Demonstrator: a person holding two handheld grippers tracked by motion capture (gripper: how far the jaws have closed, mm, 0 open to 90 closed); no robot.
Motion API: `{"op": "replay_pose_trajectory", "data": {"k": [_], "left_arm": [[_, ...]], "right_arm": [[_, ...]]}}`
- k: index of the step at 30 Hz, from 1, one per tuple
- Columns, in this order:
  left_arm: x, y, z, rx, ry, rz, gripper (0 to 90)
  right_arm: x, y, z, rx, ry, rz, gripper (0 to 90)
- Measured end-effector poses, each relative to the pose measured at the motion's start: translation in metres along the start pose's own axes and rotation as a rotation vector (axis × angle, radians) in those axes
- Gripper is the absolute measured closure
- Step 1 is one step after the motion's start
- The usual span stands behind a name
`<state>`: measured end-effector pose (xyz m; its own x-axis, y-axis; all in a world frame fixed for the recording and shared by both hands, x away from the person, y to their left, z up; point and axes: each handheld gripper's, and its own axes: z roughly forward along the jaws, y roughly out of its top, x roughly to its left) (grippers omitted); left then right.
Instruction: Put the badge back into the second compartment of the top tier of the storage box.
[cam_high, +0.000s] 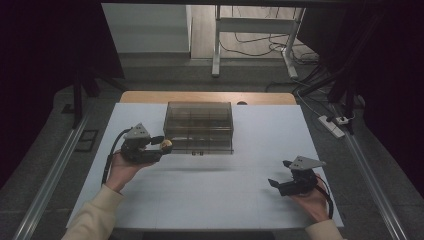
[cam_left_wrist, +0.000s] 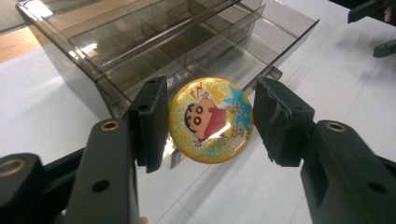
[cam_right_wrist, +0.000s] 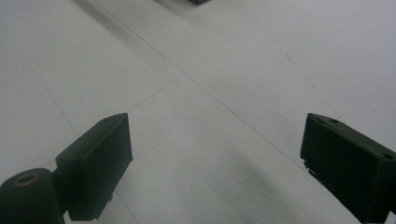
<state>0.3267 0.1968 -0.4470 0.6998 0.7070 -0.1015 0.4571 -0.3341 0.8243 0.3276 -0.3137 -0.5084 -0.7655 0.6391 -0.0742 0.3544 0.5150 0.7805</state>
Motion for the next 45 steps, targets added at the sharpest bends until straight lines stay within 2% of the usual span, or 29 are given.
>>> {"op": "replay_pose_trajectory", "data": {"k": [20,45], "left_arm": [[-0.005,0.019,0.019,-0.001,-0.033,0.021,46.8],[-0.009,0.03,0.038,0.009,-0.052,0.032,46.8]], "right_arm": [[0.0,0.0,0.001,0.003,0.001,0.003,8.4],[0.0,0.0,0.001,0.004,-0.001,0.002,8.4]]}}
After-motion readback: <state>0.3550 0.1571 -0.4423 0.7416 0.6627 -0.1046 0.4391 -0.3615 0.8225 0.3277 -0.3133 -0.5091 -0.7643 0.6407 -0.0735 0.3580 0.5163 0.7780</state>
